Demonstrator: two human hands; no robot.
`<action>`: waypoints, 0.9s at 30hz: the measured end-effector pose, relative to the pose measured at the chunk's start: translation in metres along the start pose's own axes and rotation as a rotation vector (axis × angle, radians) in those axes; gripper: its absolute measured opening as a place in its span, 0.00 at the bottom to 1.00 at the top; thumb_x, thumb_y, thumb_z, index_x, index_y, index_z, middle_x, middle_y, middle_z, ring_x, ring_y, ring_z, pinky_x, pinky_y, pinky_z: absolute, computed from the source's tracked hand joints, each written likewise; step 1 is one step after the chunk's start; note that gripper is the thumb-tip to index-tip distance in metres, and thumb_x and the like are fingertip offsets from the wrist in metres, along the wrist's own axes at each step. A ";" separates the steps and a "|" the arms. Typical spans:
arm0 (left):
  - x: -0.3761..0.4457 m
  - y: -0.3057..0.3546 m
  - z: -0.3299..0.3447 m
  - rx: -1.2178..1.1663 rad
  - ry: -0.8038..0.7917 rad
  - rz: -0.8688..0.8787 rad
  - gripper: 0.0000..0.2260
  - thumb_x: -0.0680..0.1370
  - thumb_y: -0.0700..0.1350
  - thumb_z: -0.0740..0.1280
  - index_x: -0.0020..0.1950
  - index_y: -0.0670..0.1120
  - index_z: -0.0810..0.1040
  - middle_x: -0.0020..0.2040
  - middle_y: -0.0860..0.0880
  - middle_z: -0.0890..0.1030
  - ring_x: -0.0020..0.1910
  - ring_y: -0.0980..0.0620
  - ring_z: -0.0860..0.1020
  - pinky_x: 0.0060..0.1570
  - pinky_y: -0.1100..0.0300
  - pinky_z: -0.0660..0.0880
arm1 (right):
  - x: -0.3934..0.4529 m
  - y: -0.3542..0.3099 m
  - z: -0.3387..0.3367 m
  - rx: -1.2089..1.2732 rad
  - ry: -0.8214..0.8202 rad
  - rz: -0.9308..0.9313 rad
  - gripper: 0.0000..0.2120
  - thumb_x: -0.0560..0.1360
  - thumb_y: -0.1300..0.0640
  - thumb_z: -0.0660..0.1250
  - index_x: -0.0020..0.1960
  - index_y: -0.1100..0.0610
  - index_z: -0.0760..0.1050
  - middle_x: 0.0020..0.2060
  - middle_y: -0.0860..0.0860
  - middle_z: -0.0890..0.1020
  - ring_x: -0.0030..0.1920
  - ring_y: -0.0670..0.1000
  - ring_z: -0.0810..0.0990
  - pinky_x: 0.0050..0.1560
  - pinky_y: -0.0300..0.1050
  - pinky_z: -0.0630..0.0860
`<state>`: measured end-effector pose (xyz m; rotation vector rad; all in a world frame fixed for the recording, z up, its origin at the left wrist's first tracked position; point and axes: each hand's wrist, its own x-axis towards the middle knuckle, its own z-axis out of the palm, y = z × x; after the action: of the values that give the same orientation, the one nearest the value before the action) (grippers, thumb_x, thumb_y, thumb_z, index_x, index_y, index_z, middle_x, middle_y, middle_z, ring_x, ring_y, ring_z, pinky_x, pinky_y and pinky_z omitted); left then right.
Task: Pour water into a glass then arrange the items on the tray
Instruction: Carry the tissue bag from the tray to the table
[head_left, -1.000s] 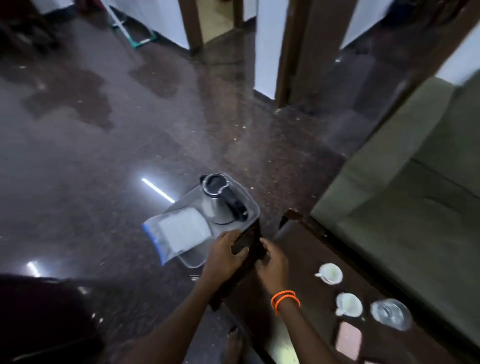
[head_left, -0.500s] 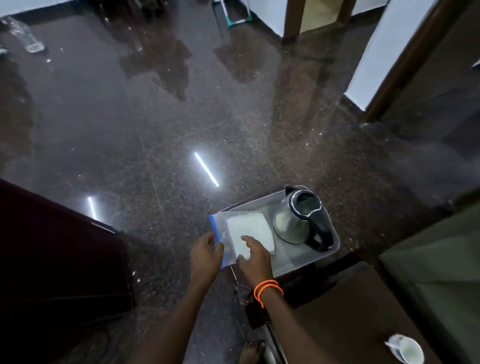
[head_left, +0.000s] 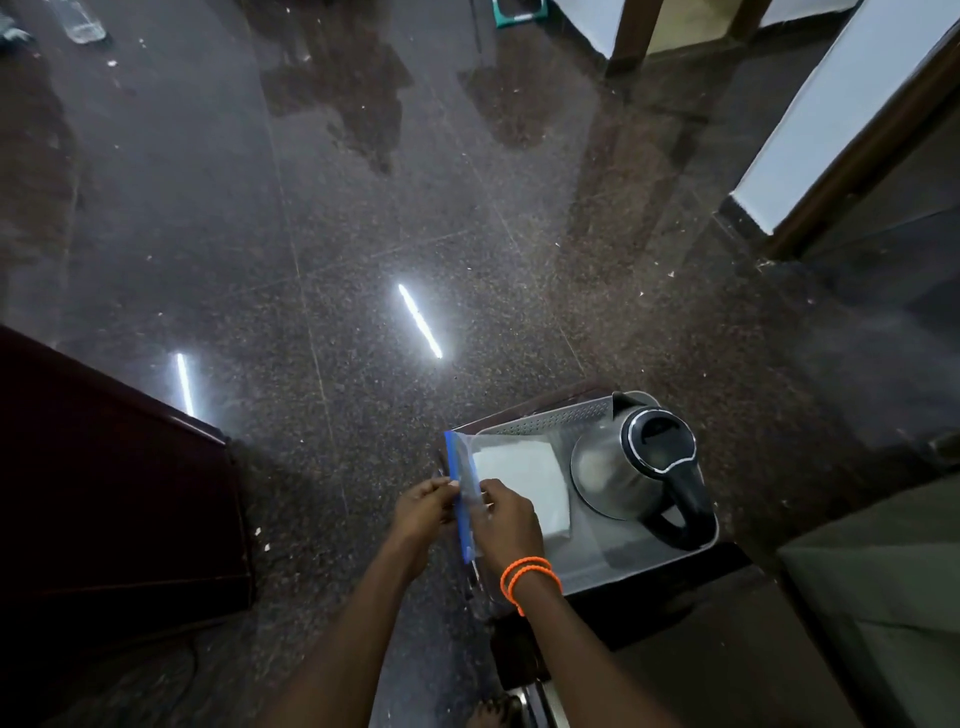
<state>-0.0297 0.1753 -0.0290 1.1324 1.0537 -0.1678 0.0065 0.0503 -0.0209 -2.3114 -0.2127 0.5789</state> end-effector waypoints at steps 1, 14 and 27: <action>-0.002 0.001 0.000 0.007 -0.019 0.003 0.05 0.80 0.38 0.69 0.54 0.39 0.83 0.39 0.44 0.87 0.31 0.54 0.84 0.29 0.63 0.79 | 0.001 -0.001 -0.004 -0.009 0.017 0.003 0.04 0.76 0.56 0.65 0.46 0.56 0.77 0.43 0.56 0.85 0.47 0.62 0.82 0.43 0.54 0.78; -0.074 0.052 0.032 -0.227 -0.364 -0.284 0.19 0.74 0.44 0.59 0.58 0.36 0.81 0.50 0.35 0.86 0.45 0.38 0.86 0.47 0.49 0.83 | -0.028 -0.075 -0.190 -0.012 0.024 -0.368 0.11 0.73 0.68 0.67 0.48 0.56 0.85 0.43 0.53 0.87 0.44 0.52 0.83 0.49 0.49 0.79; -0.158 0.089 0.110 -0.176 -0.904 -0.135 0.24 0.75 0.47 0.76 0.69 0.39 0.80 0.64 0.36 0.82 0.62 0.37 0.83 0.57 0.43 0.81 | -0.181 0.000 -0.359 -0.086 0.396 -0.574 0.13 0.61 0.72 0.69 0.38 0.56 0.85 0.52 0.52 0.87 0.57 0.54 0.83 0.63 0.53 0.76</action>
<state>0.0041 0.0694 0.1512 0.6921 0.3208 -0.6168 0.0133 -0.2288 0.2677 -2.2424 -0.6851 -0.1771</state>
